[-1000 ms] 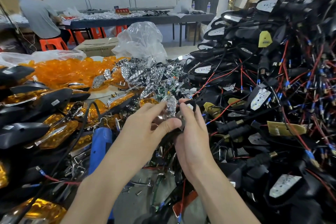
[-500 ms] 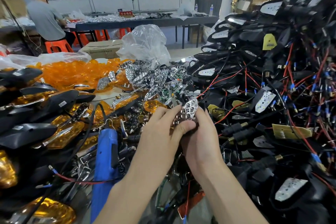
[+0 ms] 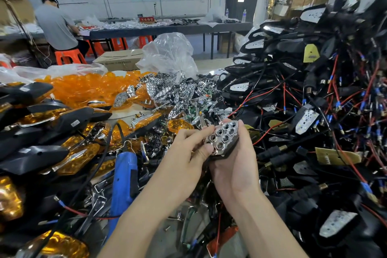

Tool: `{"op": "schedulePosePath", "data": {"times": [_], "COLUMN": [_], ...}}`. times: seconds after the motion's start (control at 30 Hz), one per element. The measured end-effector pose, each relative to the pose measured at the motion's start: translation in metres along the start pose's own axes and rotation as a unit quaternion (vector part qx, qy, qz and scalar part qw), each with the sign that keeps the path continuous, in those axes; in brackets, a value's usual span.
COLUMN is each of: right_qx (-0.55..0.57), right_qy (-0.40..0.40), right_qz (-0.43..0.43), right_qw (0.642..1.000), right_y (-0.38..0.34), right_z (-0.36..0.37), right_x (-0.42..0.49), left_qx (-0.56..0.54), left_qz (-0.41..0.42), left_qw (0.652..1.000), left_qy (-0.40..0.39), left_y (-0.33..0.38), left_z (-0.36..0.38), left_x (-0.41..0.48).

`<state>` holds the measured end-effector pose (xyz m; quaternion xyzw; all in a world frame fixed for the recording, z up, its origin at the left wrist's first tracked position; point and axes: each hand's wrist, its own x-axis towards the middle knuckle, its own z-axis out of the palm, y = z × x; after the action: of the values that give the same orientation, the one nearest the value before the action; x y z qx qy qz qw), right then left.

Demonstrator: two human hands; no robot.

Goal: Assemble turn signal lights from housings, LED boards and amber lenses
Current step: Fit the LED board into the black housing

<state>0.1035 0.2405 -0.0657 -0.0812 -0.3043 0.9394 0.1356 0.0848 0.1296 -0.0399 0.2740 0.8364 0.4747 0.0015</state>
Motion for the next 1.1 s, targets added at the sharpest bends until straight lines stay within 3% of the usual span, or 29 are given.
{"op": "schedulePosePath", "data": {"times": [0.2,0.5,1.1], "right_qx": [0.074,0.083,0.073], "right_qy": [-0.03,-0.069,-0.077], "right_qz": [-0.002,0.003,0.024], "right_qw": [0.997,0.994,0.994], "right_y": [-0.004,-0.003,-0.002], "right_z": [0.003,0.005,0.004], "right_x": [0.003,0.001,-0.002], "left_qx": [-0.056,-0.155,-0.143], "left_qz": [-0.024,-0.119,-0.135], "left_qw": [0.998,0.98,0.98], "left_qy": [-0.007,-0.019,-0.005], "left_y": [0.0,-0.008,-0.005], "left_z": [-0.003,-0.017,-0.013], "left_x": [-0.001,0.001,0.001]}}
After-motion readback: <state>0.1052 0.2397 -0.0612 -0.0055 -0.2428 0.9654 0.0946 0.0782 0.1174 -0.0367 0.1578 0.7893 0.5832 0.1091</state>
